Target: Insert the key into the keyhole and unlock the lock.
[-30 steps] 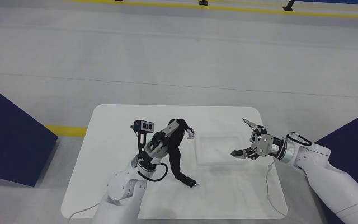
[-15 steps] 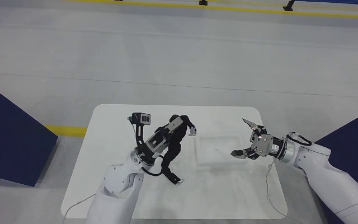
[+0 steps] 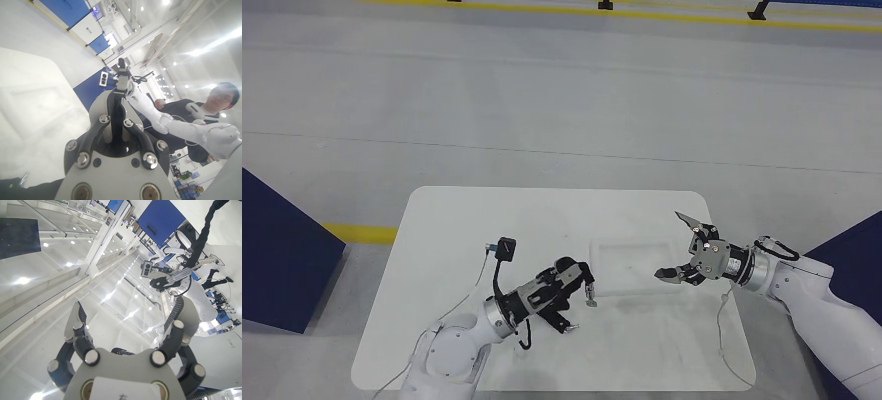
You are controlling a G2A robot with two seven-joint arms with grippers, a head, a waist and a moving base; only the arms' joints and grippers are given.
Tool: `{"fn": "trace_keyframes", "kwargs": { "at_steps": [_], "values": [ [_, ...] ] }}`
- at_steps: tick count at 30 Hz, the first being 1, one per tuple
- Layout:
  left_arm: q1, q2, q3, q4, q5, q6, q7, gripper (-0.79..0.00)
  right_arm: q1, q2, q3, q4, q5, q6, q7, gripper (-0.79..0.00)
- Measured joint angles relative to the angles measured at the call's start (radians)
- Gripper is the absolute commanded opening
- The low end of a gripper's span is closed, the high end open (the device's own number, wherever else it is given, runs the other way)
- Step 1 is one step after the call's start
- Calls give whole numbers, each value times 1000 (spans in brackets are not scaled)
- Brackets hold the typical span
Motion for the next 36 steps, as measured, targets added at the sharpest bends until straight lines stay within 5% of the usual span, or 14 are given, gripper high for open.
{"fn": "trace_keyframes", "kwargs": {
  "at_steps": [17,27,36],
  "values": [
    [15,4,0,14,60,18,53,-785,0,0,0,0,0,0,0,0],
    [-19,17,49,131,484,-46,264,-785,0,0,0,0,0,0,0,0],
    [-44,31,84,214,862,-12,472,-785,0,0,0,0,0,0,0,0]
  ]
}}
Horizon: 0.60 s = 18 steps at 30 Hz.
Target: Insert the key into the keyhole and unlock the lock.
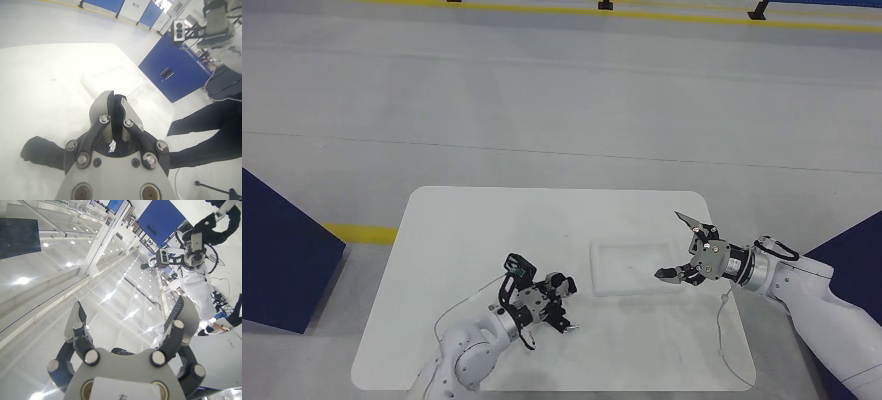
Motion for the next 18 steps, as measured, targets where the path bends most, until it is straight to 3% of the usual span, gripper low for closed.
{"fn": "trace_keyframes", "kwargs": {
  "at_steps": [6,14,15,16,17,18],
  "values": [
    [-31,7,40,116,189,17,133,-785,0,0,0,0,0,0,0,0],
    [-55,15,80,202,313,37,167,-785,0,0,0,0,0,0,0,0],
    [-56,16,82,204,318,41,170,-748,0,0,0,0,0,0,0,0],
    [-57,16,83,205,324,46,175,-409,0,0,0,0,0,0,0,0],
    [-57,17,85,206,329,54,181,0,0,0,0,0,0,0,0,0],
    [-57,18,86,205,334,60,184,0,0,0,0,0,0,0,0,0]
  ]
}}
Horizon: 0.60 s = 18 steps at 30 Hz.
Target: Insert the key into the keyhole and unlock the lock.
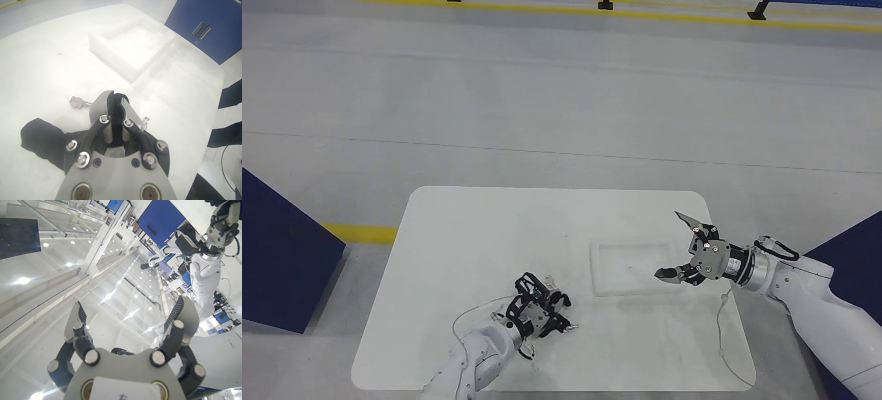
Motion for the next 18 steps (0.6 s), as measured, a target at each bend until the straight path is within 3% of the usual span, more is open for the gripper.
{"fn": "trace_keyframes", "kwargs": {
  "at_steps": [11,18],
  "values": [
    [28,15,-23,-112,-22,11,8,0,0,0,0,0,0,0,0,0],
    [22,19,-54,-191,-77,67,14,0,0,0,0,0,0,0,0,0]
  ]
}}
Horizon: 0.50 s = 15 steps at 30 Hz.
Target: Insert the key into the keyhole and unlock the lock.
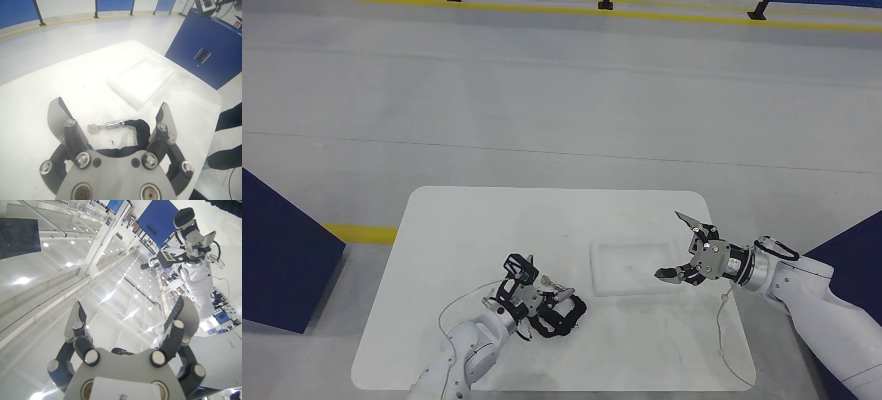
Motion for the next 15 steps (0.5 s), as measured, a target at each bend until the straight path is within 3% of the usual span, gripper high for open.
{"fn": "trace_keyframes", "kwargs": {
  "at_steps": [8,15],
  "values": [
    [-10,6,-38,-45,-29,61,26,0,-2,-1,2,-3,-4,-7,-7,0],
    [-14,13,-76,-83,-25,107,56,0,-23,-7,42,-41,-102,-133,-123,0]
  ]
}}
